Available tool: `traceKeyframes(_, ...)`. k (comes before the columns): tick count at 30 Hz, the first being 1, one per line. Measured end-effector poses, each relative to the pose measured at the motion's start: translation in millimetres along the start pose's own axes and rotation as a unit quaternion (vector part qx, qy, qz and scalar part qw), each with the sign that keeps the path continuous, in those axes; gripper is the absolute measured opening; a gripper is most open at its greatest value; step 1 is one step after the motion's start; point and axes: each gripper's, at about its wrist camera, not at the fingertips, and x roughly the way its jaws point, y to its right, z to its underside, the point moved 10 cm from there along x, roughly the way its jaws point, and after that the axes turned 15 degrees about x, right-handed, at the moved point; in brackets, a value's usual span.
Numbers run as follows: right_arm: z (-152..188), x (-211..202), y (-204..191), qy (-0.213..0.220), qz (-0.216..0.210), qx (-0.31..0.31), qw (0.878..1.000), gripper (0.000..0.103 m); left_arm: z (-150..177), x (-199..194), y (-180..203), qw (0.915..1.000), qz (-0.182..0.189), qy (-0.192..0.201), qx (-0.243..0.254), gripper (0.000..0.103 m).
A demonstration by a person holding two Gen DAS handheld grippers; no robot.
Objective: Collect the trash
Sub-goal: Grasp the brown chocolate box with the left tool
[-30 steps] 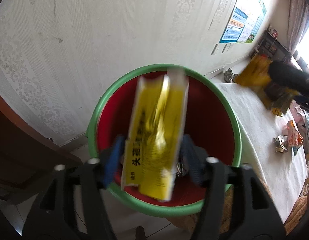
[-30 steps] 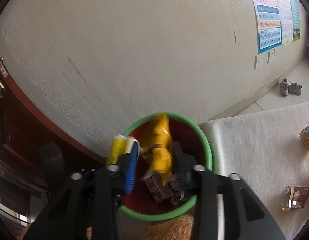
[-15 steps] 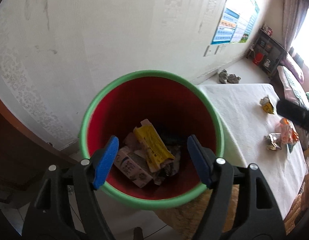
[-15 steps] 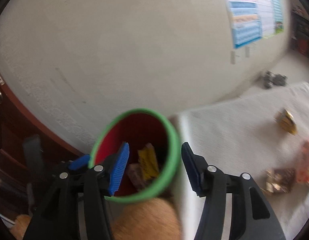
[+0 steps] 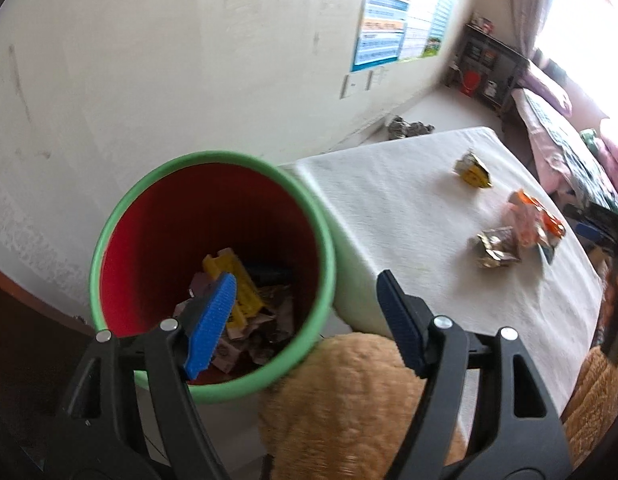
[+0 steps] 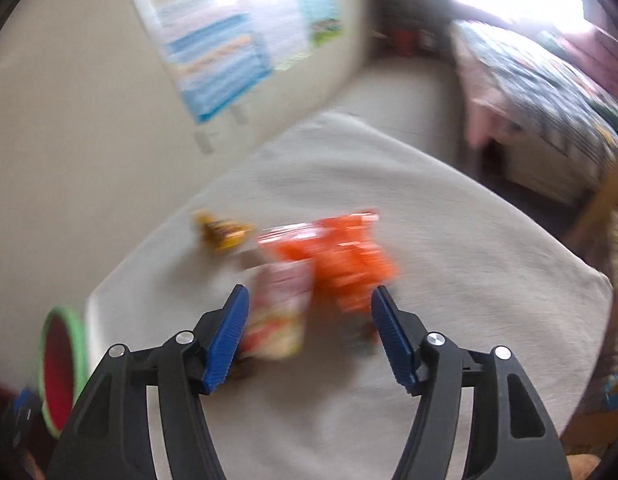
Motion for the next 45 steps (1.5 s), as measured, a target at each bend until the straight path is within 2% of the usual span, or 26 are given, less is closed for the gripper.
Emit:
traceKeyframes(4, 3.0, 35.6, 14.3, -0.062, 0.0, 0.011, 0.998, 0.063, -5.0, -2.6, 22.3, 0.9996, 0.007, -0.004, 0.027, 0.07)
traceKeyframes(7, 7.3, 42.1, 16.5, -0.075, -0.013, 0.01, 0.997, 0.04, -13.2, -3.8, 43.8, 0.9981, 0.014, -0.005, 0.061, 0.07)
traceKeyframes(10, 16.9, 24.2, 19.5, -0.077, -0.042, 0.019, 0.996, 0.039, -21.3, -3.1, 66.4, 0.9953, 0.022, -0.002, 0.094, 0.073)
traceKeyframes(14, 50.6, -15.8, 35.6, -0.076, -0.055, -0.012, 0.996, 0.04, -37.4, 7.2, 109.5, 0.9877, 0.045, 0.009, 0.149, 0.074)
traceKeyframes(17, 75.4, -42.0, 64.5, -0.072, -0.047, -0.004, 0.996, 0.04, -47.0, 24.3, 151.7, 0.9738, 0.069, 0.016, 0.216, 0.074)
traceKeyframes(18, 83.7, -46.2, 74.5, -0.074, -0.046, 0.005, 0.996, 0.04, -48.9, 32.5, 168.2, 0.9664, 0.075, 0.013, 0.246, 0.074)
traceKeyframes(22, 103.2, -46.3, 98.9, -0.088, -0.037, 0.028, 0.995, 0.04, -51.2, 65.2, 217.2, 0.9441, 0.085, -0.006, 0.318, 0.074)
traceKeyframes(24, 99.6, -50.1, 99.4, -0.077, -0.042, 0.03, 0.996, 0.041, -49.0, 78.5, 227.1, 0.937, 0.079, -0.02, 0.34, 0.074)
traceKeyframes(26, 95.2, -52.3, 98.4, -0.063, -0.044, 0.02, 0.997, 0.042, -47.2, 95.3, 235.6, 0.9263, 0.062, -0.038, 0.37, 0.074)
traceKeyframes(29, 98.1, -47.9, 98.6, -0.069, -0.053, 0.025, 0.996, 0.043, -48.8, 107.8, 243.5, 0.9127, 0.049, -0.048, 0.403, 0.074)
traceKeyframes(32, 94.9, -48.2, 99.2, -0.061, -0.064, 0.027, 0.996, 0.045, -48.9, 117.1, 248.0, 0.9024, 0.053, -0.058, 0.424, 0.074)
traceKeyframes(34, 93.9, -48.6, 99.0, -0.06, -0.074, 0.033, 0.995, 0.052, -46.8, 125.3, 248.8, 0.8976, 0.061, -0.077, 0.43, 0.074)
traceKeyframes(35, 92.6, -48.0, 98.2, -0.059, -0.078, 0.036, 0.995, 0.059, -43.8, 129.3, 248.2, 0.8965, 0.066, -0.088, 0.429, 0.075)
traceKeyframes(36, 91.9, -49.3, 98.5, -0.056, -0.082, 0.038, 0.994, 0.062, -45.6, 130.2, 247.7, 0.8993, 0.068, -0.087, 0.423, 0.075)
traceKeyframes(38, 89.6, -52.0, 97.3, -0.051, -0.089, 0.04, 0.994, 0.064, -46.9, 133.5, 244.3, 0.9074, 0.083, -0.103, 0.399, 0.075)
traceKeyframes(40, 86.8, -53.3, 95.2, -0.046, -0.094, 0.038, 0.994, 0.069, -47.4, 135.7, 241.3, 0.9143, 0.093, -0.113, 0.378, 0.075)
traceKeyframes(42, 85.1, -55.4, 92.3, -0.041, -0.097, 0.033, 0.994, 0.07, -47.5, 135.4, 239.3, 0.9205, 0.101, -0.114, 0.36, 0.064)
traceKeyframes(44, 84.2, -57.3, 89.4, -0.038, -0.1, 0.027, 0.994, 0.071, -48.3, 133.4, 236.9, 0.9239, 0.091, -0.111, 0.355, 0.051)
traceKeyframes(45, 83.7, -56.9, 88.2, -0.036, -0.1, 0.025, 0.994, 0.073, -47.9, 131.7, 236.4, 0.9253, 0.09, -0.111, 0.351, 0.049)
